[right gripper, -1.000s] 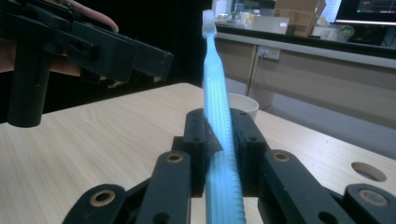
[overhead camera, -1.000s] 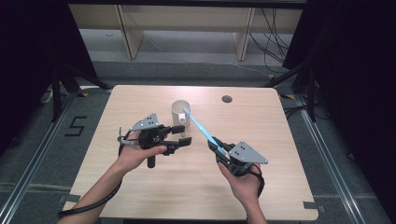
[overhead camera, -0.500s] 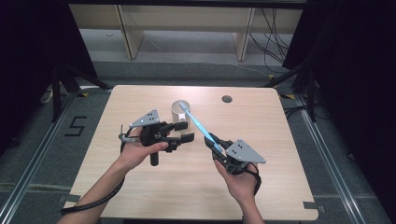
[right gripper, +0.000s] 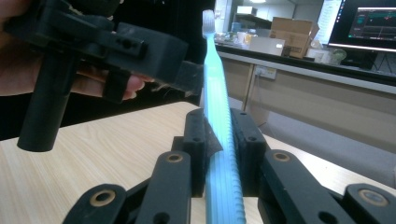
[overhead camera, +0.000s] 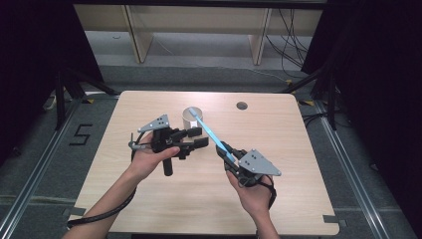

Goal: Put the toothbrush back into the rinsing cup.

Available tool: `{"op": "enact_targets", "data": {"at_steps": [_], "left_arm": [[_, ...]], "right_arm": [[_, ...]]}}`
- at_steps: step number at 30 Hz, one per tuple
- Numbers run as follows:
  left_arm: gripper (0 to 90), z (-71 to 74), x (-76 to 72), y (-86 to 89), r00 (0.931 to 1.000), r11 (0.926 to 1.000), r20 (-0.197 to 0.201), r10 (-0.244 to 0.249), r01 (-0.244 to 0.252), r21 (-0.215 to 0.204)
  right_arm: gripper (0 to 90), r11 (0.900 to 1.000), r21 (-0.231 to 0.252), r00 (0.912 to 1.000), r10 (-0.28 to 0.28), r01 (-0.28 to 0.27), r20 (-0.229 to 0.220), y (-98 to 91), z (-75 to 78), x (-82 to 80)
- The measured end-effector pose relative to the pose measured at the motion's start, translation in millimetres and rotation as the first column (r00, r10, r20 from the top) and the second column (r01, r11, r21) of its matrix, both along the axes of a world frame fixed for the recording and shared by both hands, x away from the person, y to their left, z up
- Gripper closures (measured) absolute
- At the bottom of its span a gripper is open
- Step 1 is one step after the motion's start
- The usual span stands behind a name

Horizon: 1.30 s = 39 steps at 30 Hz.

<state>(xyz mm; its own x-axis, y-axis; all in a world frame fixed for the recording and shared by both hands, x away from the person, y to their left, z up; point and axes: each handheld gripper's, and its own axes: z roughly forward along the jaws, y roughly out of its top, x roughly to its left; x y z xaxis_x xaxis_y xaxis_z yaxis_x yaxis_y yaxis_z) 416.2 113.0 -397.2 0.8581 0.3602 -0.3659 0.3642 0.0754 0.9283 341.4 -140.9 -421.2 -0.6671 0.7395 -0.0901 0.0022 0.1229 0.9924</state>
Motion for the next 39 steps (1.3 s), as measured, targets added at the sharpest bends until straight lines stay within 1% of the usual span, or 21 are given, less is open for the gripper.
{"op": "enact_targets", "data": {"at_steps": [1,4,6,8,13,15,16,19,21,22,23,24,28,29,32,37,38,39], "left_arm": [[41.2,-0.2,0.3,-0.6,1.0000,1.0000,-0.005,0.001,-0.001,-0.006],[41.7,-0.9,0.9,-2.0,1.0000,0.9999,-0.010,0.001,-0.001,-0.011],[42.7,-1.5,1.3,-3.1,0.9999,0.9999,-0.011,0.000,0.000,-0.014],[43.6,-1.7,1.4,-3.7,0.9999,0.9998,-0.015,0.001,-0.001,-0.019],[46.9,-3.1,2.4,-6.0,0.9997,0.9996,-0.024,0.003,-0.003,-0.027],[48.4,-2.9,2.7,-6.4,0.9996,0.9993,-0.029,0.007,-0.008,-0.036],[49.3,-2.9,3.2,-6.3,0.9996,0.9992,-0.028,0.007,-0.008,-0.040],[51.4,-2.3,3.7,-6.8,0.9992,0.9984,-0.038,0.013,-0.015,-0.055],[52.7,-2.4,4.0,-7.6,0.9990,0.9982,-0.043,0.012,-0.014,-0.059],[53.0,-2.5,4.3,-7.9,0.9989,0.9982,-0.045,0.011,-0.013,-0.059],[53.2,-2.6,4.5,-8.2,0.9988,0.9982,-0.048,0.011,-0.013,-0.059],[53.8,-2.7,4.7,-8.6,0.9987,0.9980,-0.049,0.010,-0.013,-0.061],[56.5,-2.3,4.8,-10.4,0.9989,0.9975,-0.046,0.005,-0.008,-0.071],[56.9,-2.3,4.8,-10.8,0.9990,0.9974,-0.045,0.004,-0.007,-0.072],[57.8,-2.7,5.1,-12.2,0.9990,0.9976,-0.045,0.001,-0.004,-0.070],[61.6,-4.1,5.8,-14.4,0.9990,0.9967,-0.044,-0.005,0.001,-0.082],[62.7,-4.1,5.7,-14.8,0.9990,0.9964,-0.044,-0.007,0.003,-0.085],[63.8,-4.1,5.6,-15.1,0.9991,0.9964,-0.043,-0.007,0.003,-0.084]], "right_arm": [[78.8,0.9998,-0.017,0.9999,-0.003,0.003,0.017,-0.8,0.2,0.7],[78.8,0.9999,-0.012,1.0000,-0.001,0.001,0.010,1.0,-0.4,-0.3],[78.8,0.9998,-0.018,0.9995,-0.006,0.007,0.032,1.1,-0.6,1.2],[78.8,0.9998,-0.017,0.9992,-0.010,0.011,0.038,1.3,-0.7,1.7],[78.8,0.9998,-0.017,0.9998,-0.006,0.007,0.018,2.2,-0.5,0.3],[78.8,1.0000,0.001,1.0000,-0.003,0.003,0.005,3.9,-0.8,-0.6],[78.8,0.9999,-0.009,0.9996,-0.008,0.008,0.029,3.3,-0.4,0.1],[78.8,0.9999,-0.005,0.9998,-0.013,0.013,0.014,3.8,-0.5,-1.2],[78.8,0.9999,-0.010,0.9994,-0.014,0.014,0.030,3.6,-0.6,-0.1],[78.8,0.9998,-0.002,0.9996,-0.017,0.017,0.022,4.4,-0.9,-0.8],[78.8,0.9998,-0.008,0.9992,-0.018,0.019,0.036,4.0,-0.8,0.2],[78.8,0.9998,-0.006,0.9992,-0.017,0.017,0.036,4.4,-0.9,0.4],[78.8,0.9997,-0.017,0.9991,-0.017,0.018,0.040,4.9,-1.2,0.3],[78.8,0.9997,-0.020,0.9996,-0.014,0.015,0.025,5.3,-1.2,-0.5],[78.7,0.9997,-0.016,0.9990,-0.021,0.021,0.039,6.4,-2.0,-0.3],[78.6,0.9995,-0.018,0.9987,-0.027,0.028,0.042,5.8,-2.3,0.4],[78.6,0.9994,-0.019,0.9988,-0.027,0.028,0.041,5.8,-2.6,0.6],[78.6,0.9997,-0.007,0.9997,-0.022,0.022,0.010,7.2,-3.5,-0.9]]}}
